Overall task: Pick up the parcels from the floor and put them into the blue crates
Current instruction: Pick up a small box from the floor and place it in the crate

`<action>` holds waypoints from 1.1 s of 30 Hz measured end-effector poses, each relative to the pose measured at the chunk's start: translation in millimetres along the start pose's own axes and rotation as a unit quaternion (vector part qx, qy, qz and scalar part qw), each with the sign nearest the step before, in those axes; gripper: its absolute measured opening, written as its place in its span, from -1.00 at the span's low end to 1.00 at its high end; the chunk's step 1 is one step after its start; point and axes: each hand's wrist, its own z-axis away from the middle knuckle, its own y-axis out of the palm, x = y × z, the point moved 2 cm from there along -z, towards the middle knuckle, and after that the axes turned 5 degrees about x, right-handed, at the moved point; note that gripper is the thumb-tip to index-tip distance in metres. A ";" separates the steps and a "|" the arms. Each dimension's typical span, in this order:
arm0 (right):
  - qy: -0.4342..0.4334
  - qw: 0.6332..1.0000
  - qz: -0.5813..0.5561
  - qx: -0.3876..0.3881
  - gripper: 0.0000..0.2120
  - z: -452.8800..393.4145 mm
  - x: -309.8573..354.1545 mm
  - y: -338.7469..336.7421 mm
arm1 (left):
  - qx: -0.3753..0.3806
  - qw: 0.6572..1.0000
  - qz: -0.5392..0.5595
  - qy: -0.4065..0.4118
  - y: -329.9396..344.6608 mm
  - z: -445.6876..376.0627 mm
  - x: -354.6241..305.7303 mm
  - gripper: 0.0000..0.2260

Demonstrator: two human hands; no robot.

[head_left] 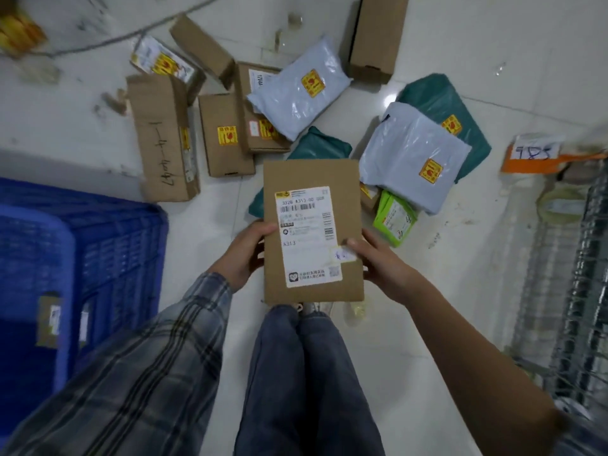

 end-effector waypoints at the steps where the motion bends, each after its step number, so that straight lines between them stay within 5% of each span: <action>1: -0.006 1.000 -0.008 -0.006 -0.17 -0.6 3.8 6.2 | -0.004 1.000 0.014 0.013 -1.8 4.9 -1.8 -0.31; 6: -0.028 0.999 -0.005 0.018 -0.11 -4.9 15.4 33.4 | -0.003 0.997 0.046 0.060 -17.5 29.3 -2.1 -0.31; 11: -0.015 0.998 0.042 0.047 -0.38 2.6 28.6 77.5 | -0.038 0.989 0.082 0.120 -49.6 78.7 -0.5 -0.22; 17: -0.023 0.983 0.153 0.094 -0.32 19.4 54.6 154.0 | -0.085 0.966 0.177 0.168 -94.2 144.9 25.1 -0.33; 22: -0.016 0.970 0.214 0.113 -0.16 13.7 63.3 234.8 | -0.127 0.926 0.292 0.201 -138.2 188.7 51.9 -0.48; 27: -0.019 0.960 0.239 0.147 -0.47 -4.7 51.7 342.9 | -0.156 0.887 0.359 0.243 -210.4 235.8 77.2 -0.35; 33: 0.019 0.938 0.292 0.187 -0.54 -26.6 17.3 469.2 | -0.191 0.857 0.422 0.226 -307.4 283.7 120.6 -0.24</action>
